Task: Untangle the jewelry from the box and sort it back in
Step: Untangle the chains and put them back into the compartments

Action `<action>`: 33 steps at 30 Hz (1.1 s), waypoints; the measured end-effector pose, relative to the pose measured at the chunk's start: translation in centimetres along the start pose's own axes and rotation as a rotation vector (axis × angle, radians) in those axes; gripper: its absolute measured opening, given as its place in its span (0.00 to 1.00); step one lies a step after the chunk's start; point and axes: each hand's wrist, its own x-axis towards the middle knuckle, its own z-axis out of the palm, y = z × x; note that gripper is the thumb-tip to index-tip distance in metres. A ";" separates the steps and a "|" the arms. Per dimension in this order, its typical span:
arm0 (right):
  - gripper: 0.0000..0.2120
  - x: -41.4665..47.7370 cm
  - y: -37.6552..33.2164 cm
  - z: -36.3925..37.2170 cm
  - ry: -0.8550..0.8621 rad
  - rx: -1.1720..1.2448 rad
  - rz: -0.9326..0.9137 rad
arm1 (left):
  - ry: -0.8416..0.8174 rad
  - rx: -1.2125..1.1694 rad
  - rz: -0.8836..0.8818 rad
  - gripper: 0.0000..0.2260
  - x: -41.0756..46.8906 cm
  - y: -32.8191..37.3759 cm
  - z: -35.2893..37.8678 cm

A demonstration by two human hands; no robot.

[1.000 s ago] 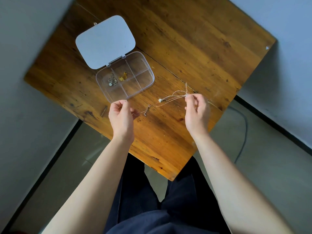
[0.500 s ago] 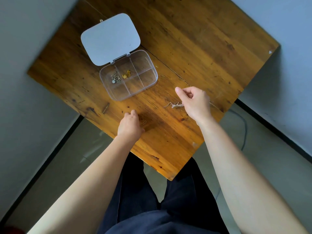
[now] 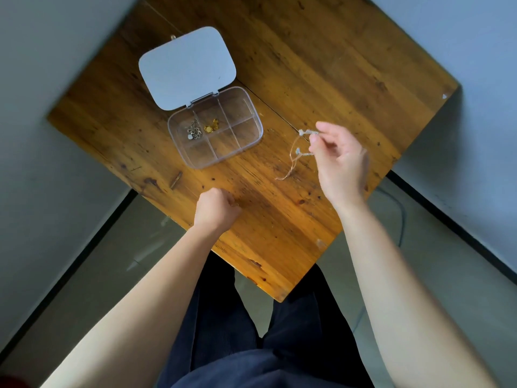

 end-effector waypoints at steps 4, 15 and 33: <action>0.10 0.7 -2.9 -1.2 0.064 0.152 -0.120 | 0.086 -0.208 0.021 0.06 0.3 0.3 -0.8; 0.10 3.5 -6.4 -2.6 0.038 0.317 -0.103 | 0.126 -0.673 0.005 0.04 1.5 2.3 -1.2; 0.10 -3.4 8.2 0.0 -0.067 -0.268 0.471 | 0.202 -0.214 0.127 0.12 0.3 2.2 1.2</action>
